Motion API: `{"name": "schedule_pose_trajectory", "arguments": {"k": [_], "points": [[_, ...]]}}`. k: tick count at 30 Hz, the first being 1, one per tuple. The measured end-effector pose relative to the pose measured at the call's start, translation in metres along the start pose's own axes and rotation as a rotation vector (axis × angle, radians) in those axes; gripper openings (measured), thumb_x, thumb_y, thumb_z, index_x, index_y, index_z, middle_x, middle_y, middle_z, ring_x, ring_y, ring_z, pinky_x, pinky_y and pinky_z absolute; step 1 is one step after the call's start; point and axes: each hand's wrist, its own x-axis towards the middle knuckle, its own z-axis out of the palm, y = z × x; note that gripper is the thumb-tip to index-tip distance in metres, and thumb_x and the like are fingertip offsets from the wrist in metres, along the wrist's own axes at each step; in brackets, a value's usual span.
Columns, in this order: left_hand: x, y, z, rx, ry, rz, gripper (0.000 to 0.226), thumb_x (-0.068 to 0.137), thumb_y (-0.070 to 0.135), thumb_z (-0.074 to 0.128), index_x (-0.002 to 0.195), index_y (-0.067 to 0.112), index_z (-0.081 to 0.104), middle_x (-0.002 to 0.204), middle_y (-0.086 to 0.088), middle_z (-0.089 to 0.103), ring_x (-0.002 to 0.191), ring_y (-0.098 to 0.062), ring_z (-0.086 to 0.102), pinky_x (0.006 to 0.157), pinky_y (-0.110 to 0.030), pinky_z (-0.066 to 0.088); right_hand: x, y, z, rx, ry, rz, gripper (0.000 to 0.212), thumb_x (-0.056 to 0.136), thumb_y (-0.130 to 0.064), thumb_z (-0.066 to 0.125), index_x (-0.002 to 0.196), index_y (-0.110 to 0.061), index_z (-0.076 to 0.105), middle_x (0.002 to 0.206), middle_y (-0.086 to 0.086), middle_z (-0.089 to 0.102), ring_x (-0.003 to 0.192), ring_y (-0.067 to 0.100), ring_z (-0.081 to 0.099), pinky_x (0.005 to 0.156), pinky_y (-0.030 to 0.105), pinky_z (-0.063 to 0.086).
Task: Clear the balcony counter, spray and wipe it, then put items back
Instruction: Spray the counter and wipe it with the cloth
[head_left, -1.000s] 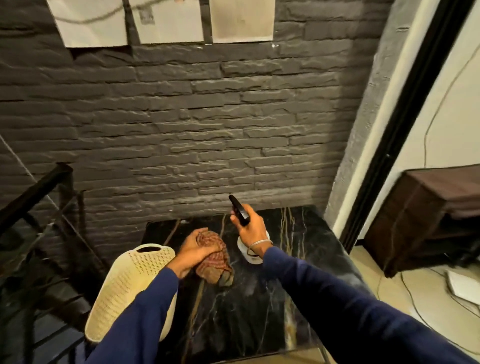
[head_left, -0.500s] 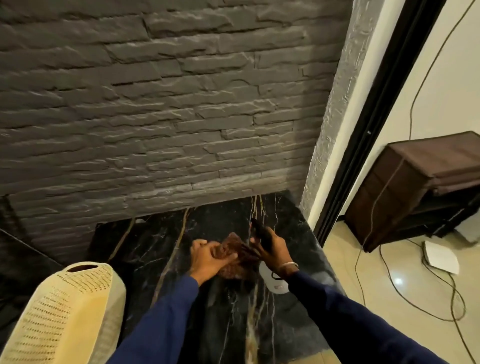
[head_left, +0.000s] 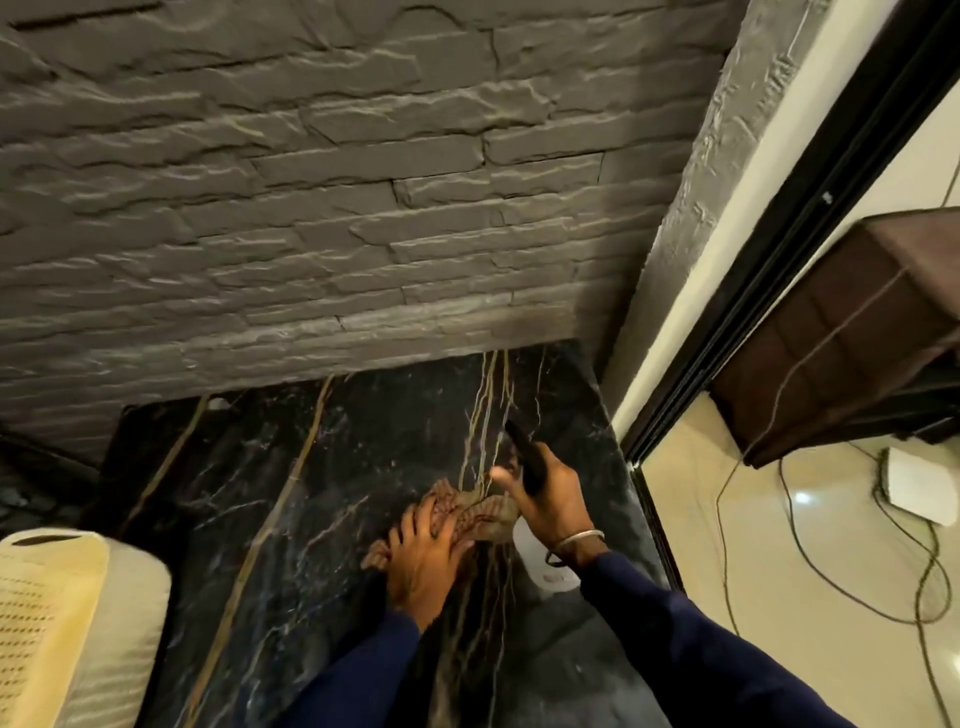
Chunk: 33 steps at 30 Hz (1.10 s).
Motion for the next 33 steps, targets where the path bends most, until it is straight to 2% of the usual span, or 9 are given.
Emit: {"name": "schedule_pose_trajectory", "arguments": {"k": [4,7,11,14,17,21,24,28,33], "points": [[0.016,-0.008,0.005,-0.025,0.131,-0.045,0.059,0.097,0.054,0.019,0.118,0.025,0.067,0.121,-0.013,0.057,0.101,-0.034,0.058,0.078,-0.048,0.053,-0.004,0.007,-0.008,0.040,0.052,0.082,0.033,0.079,-0.048,0.072,0.095,-0.021,0.059,0.079,-0.009,0.063,0.072,0.002,0.062,0.064,0.013,0.049],[0.037,-0.016,0.003,-0.051,0.172,-0.073,0.076,0.097,0.059,0.000,0.122,0.025,0.063,0.124,-0.013,0.058,0.105,-0.033,0.055,0.083,-0.047,0.051,-0.006,0.012,-0.017,0.021,0.059,0.099,0.028,0.084,-0.046,0.067,0.095,-0.022,0.058,0.083,-0.009,0.062,0.073,0.002,0.061,0.063,0.011,0.049],[0.073,-0.021,-0.009,-0.090,0.247,-0.097,0.079,0.096,0.060,-0.002,0.129,0.023,0.059,0.130,-0.013,0.055,0.112,-0.032,0.052,0.093,-0.047,0.048,-0.009,0.022,-0.027,-0.027,0.093,0.132,0.035,0.082,-0.058,0.056,0.091,-0.024,0.055,0.080,-0.009,0.061,0.067,0.003,0.059,0.057,0.009,0.045],[0.114,-0.018,-0.014,-0.134,0.330,-0.147,0.062,0.098,0.053,0.020,0.133,0.016,0.056,0.139,-0.017,0.050,0.125,-0.036,0.048,0.110,-0.051,0.038,-0.010,0.022,-0.035,-0.002,0.145,0.103,0.033,0.082,-0.053,0.059,0.095,-0.023,0.058,0.079,-0.011,0.063,0.072,0.003,0.062,0.059,0.008,0.046],[0.157,-0.003,-0.018,-0.215,0.401,-0.233,0.047,0.097,0.035,0.048,0.135,0.009,0.054,0.146,-0.021,0.044,0.136,-0.040,0.040,0.116,-0.055,0.029,-0.013,0.021,-0.041,0.110,0.193,0.090,0.011,0.090,-0.030,0.063,0.090,-0.019,0.063,0.071,-0.017,0.063,0.067,0.000,0.062,0.057,0.007,0.044],[0.211,0.034,-0.030,-0.286,0.388,-0.231,0.054,0.096,0.031,0.051,0.144,0.008,0.044,0.154,-0.020,0.033,0.145,-0.037,0.026,0.122,-0.051,0.015,-0.017,0.023,-0.048,0.134,0.210,0.062,0.013,0.092,-0.031,0.061,0.083,-0.023,0.063,0.071,-0.018,0.064,0.066,0.000,0.062,0.058,0.005,0.040],[0.249,0.080,-0.041,-0.328,0.399,-0.111,0.047,0.097,0.034,0.050,0.139,0.014,0.051,0.150,-0.015,0.039,0.142,-0.035,0.031,0.120,-0.052,0.021,-0.017,0.031,-0.054,0.043,0.252,0.071,0.017,0.090,-0.040,0.059,0.079,-0.028,0.062,0.068,-0.017,0.061,0.070,-0.006,0.061,0.058,0.002,0.038],[0.284,0.153,-0.054,-0.310,0.321,0.195,0.054,0.097,0.050,0.030,0.137,0.022,0.054,0.151,-0.007,0.038,0.142,-0.030,0.031,0.120,-0.048,0.021,-0.013,0.047,-0.065,-0.035,0.315,0.088,0.022,0.085,-0.056,0.053,0.078,-0.036,0.060,0.065,-0.013,0.061,0.065,-0.003,0.061,0.056,0.005,0.039],[0.272,0.202,-0.036,-0.260,0.230,0.618,0.046,0.097,0.047,0.043,0.133,0.024,0.058,0.149,-0.006,0.042,0.144,-0.028,0.028,0.120,-0.050,0.019,-0.003,0.057,-0.069,-0.023,0.331,0.126,0.025,0.088,-0.051,0.055,0.094,-0.029,0.064,0.069,-0.011,0.063,0.066,0.000,0.062,0.054,0.010,0.044]]}}
